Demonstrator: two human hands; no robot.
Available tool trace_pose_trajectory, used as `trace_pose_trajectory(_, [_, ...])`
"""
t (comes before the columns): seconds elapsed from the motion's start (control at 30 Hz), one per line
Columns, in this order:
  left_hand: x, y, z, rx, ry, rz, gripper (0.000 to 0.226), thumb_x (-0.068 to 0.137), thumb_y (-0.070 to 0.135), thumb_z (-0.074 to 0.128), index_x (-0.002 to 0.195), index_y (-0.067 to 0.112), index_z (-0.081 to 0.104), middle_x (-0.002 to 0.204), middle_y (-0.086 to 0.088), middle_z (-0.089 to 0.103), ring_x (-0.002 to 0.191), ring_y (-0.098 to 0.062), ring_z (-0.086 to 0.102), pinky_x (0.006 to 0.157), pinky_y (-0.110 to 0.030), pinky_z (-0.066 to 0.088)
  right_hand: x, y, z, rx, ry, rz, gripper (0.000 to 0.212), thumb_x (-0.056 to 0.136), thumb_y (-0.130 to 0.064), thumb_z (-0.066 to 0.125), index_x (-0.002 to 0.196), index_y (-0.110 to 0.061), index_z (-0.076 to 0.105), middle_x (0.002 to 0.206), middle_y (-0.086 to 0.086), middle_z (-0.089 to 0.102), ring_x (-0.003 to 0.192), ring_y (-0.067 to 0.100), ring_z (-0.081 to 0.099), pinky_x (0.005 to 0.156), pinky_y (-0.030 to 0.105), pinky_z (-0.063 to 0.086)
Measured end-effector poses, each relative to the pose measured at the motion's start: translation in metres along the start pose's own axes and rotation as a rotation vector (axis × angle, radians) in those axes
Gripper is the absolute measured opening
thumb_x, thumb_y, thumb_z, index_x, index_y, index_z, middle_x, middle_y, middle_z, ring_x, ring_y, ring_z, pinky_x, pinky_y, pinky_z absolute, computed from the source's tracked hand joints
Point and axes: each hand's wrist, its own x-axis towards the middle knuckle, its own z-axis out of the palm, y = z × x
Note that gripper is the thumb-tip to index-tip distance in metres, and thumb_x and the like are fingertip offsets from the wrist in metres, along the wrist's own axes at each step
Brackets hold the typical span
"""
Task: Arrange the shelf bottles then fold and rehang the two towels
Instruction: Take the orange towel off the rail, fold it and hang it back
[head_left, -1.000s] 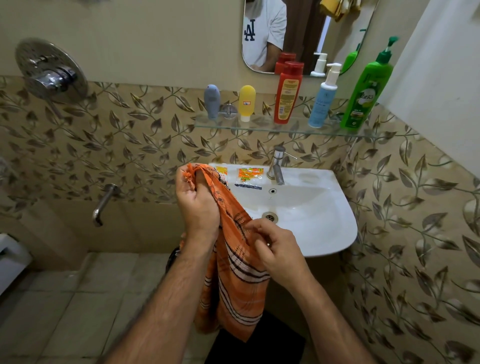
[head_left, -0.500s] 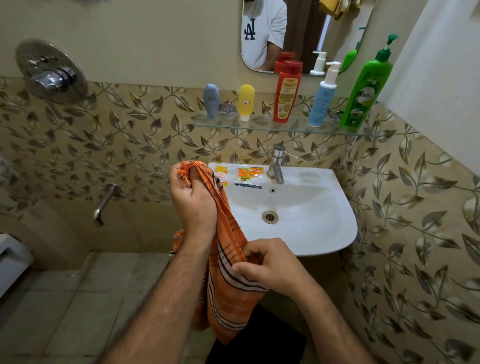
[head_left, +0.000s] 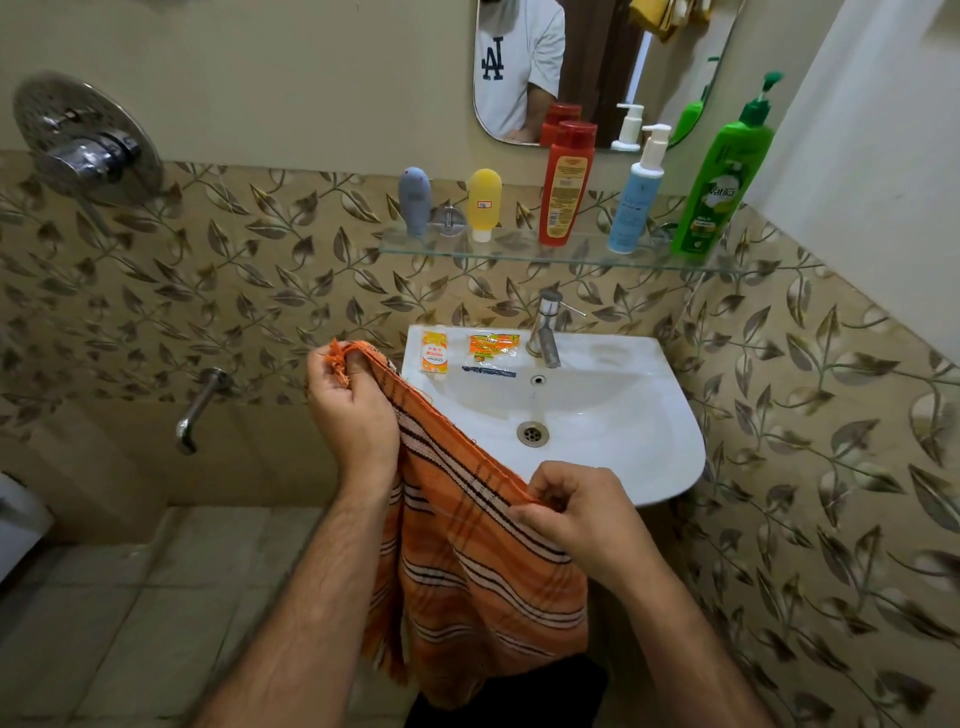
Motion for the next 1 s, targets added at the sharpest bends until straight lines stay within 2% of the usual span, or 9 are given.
trace_pose_trajectory(0.1, [0.002,-0.004,0.0,0.001,0.001,-0.018,0.024,0.097,0.021,0.048,0.085,0.042,0.052,0.085,0.011,0.058,0.08,-0.014,0.057,0.079,-0.036,0.05,-0.003,0.002,-0.004,-0.029,-0.005,0.001,0.01,0.078,-0.033,0.082,0.078,-0.028,0.074,0.073,-0.01,0.072,0.07,0.007,0.068,0.068,0.039,0.059])
trace_pose_trajectory(0.2, [0.001,-0.003,0.0,0.008,-0.012,0.007,0.024,0.097,0.018,0.048,0.086,0.039,0.05,0.085,0.012,0.058,0.08,-0.011,0.056,0.08,-0.034,0.049,-0.004,0.003,-0.008,-0.026,0.02,0.051,0.007,0.079,-0.029,0.081,0.077,-0.028,0.074,0.075,-0.012,0.073,0.072,0.007,0.07,0.07,0.038,0.06])
trace_pose_trajectory(0.43, [0.0,-0.004,0.005,0.015,-0.049,0.058,0.014,0.094,0.025,0.049,0.086,0.036,0.048,0.086,0.008,0.057,0.082,-0.014,0.056,0.079,-0.03,0.048,-0.001,-0.002,-0.011,-0.111,0.149,0.217,0.026,0.074,-0.026,0.085,0.067,-0.019,0.061,0.066,-0.004,0.067,0.065,0.012,0.065,0.064,0.037,0.057])
trace_pose_trajectory(0.53, [0.001,-0.009,0.004,0.021,-0.061,0.067,0.011,0.093,0.027,0.049,0.087,0.035,0.049,0.087,0.007,0.057,0.083,-0.014,0.055,0.08,-0.032,0.048,0.0,-0.002,-0.014,-0.085,0.127,0.252,0.03,0.074,-0.022,0.085,0.078,-0.02,0.055,0.068,0.0,0.064,0.06,0.013,0.058,0.053,0.029,0.047])
trace_pose_trajectory(0.63, [0.001,-0.012,0.003,0.035,-0.073,0.068,0.012,0.093,0.026,0.05,0.087,0.036,0.05,0.085,0.01,0.057,0.082,-0.015,0.056,0.08,-0.033,0.048,0.003,-0.001,-0.016,-0.113,-0.002,0.282,0.025,0.078,-0.025,0.082,0.094,-0.026,0.063,0.076,-0.003,0.066,0.067,0.009,0.062,0.056,0.023,0.047])
trace_pose_trajectory(0.73, [-0.001,-0.012,0.004,0.04,-0.072,0.065,0.014,0.093,0.025,0.05,0.085,0.036,0.049,0.084,0.011,0.057,0.082,-0.014,0.055,0.079,-0.031,0.048,0.006,0.0,-0.017,-0.211,-0.081,0.288,0.005,0.084,-0.027,0.075,0.083,-0.023,0.073,0.076,-0.007,0.069,0.072,0.008,0.066,0.067,0.028,0.057])
trace_pose_trajectory(0.83, [-0.002,-0.013,0.004,0.061,-0.059,0.064,0.018,0.095,0.02,0.051,0.085,0.034,0.05,0.082,0.013,0.056,0.079,-0.012,0.055,0.077,-0.028,0.047,0.005,0.004,-0.019,-0.217,-0.063,0.298,0.011,0.086,-0.029,0.073,0.077,-0.022,0.072,0.077,-0.007,0.07,0.073,0.009,0.067,0.072,0.032,0.059])
trace_pose_trajectory(0.9, [0.0,-0.015,0.003,0.09,-0.049,0.033,0.02,0.097,0.016,0.051,0.085,0.031,0.05,0.081,0.012,0.056,0.077,-0.012,0.054,0.075,-0.027,0.047,0.006,0.008,-0.023,-0.188,-0.051,0.299,0.017,0.087,-0.031,0.071,0.075,-0.02,0.067,0.074,-0.004,0.069,0.071,0.013,0.066,0.069,0.036,0.059])
trace_pose_trajectory(1.0, [0.005,-0.025,0.002,0.166,-0.051,-0.029,0.02,0.097,0.016,0.052,0.08,0.027,0.05,0.077,0.01,0.056,0.073,-0.013,0.054,0.071,-0.032,0.047,0.009,0.015,-0.03,0.056,-0.047,0.285,0.021,0.089,-0.027,0.067,0.078,-0.011,0.061,0.064,0.005,0.062,0.059,0.021,0.058,0.064,0.043,0.053])
